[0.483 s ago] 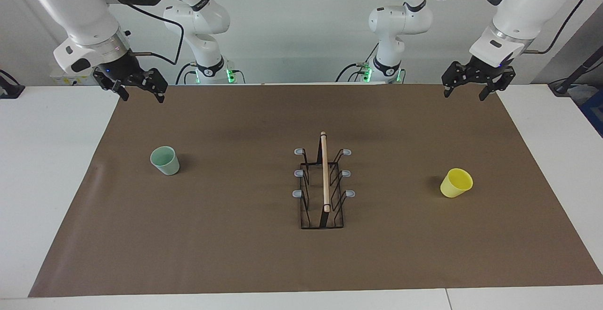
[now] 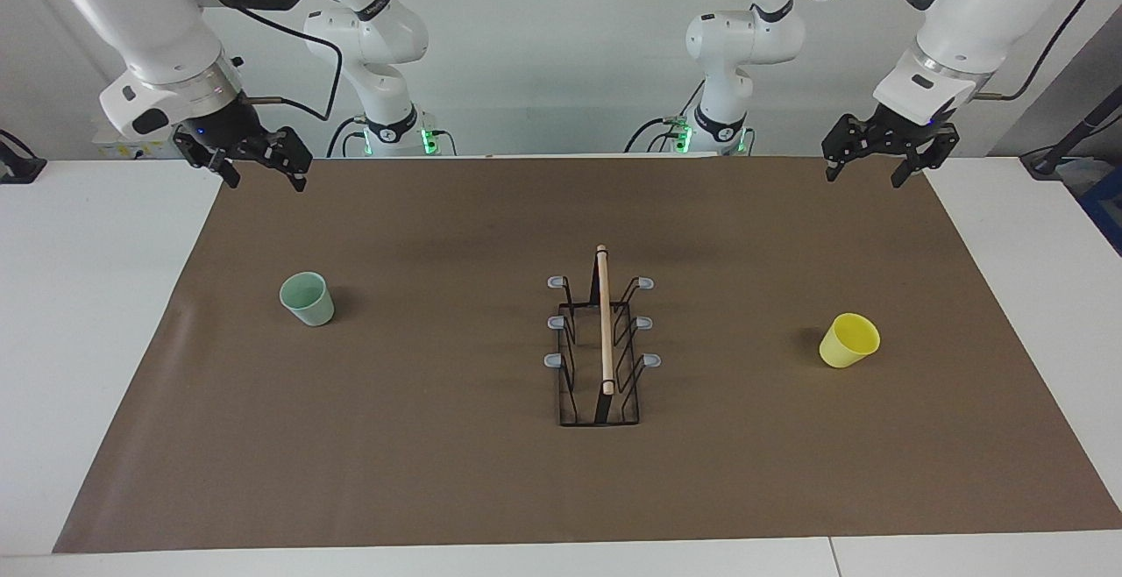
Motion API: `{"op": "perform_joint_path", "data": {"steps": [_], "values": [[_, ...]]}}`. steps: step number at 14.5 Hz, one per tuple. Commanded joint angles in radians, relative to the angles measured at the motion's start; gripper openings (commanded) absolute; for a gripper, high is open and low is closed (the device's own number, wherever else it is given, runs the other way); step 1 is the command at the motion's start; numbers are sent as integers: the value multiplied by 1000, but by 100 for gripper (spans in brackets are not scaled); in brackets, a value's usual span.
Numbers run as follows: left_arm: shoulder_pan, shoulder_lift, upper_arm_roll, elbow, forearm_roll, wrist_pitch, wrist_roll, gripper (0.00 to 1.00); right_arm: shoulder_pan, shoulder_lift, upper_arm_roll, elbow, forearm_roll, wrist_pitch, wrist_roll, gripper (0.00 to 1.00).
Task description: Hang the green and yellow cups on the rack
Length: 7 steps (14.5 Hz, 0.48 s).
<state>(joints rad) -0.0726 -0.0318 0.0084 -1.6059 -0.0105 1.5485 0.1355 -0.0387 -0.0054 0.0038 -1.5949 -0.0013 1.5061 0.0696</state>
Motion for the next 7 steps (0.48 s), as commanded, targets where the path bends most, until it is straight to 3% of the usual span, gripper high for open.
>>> {"op": "perform_joint_path", "data": {"steps": [1,5,7], "values": [[-1,-31,-1,-32,15,-5,-7,100,-24,-25,4,-27,1,9,-14,100],[-1,-31,-1,-32,15,-5,-7,100,-20,-27,7,-31,9,8,-28,100],[-1,-31,-1,-32,15,-5,-8,100,-20,-48,7,-91,23,37,-42,100]]}}
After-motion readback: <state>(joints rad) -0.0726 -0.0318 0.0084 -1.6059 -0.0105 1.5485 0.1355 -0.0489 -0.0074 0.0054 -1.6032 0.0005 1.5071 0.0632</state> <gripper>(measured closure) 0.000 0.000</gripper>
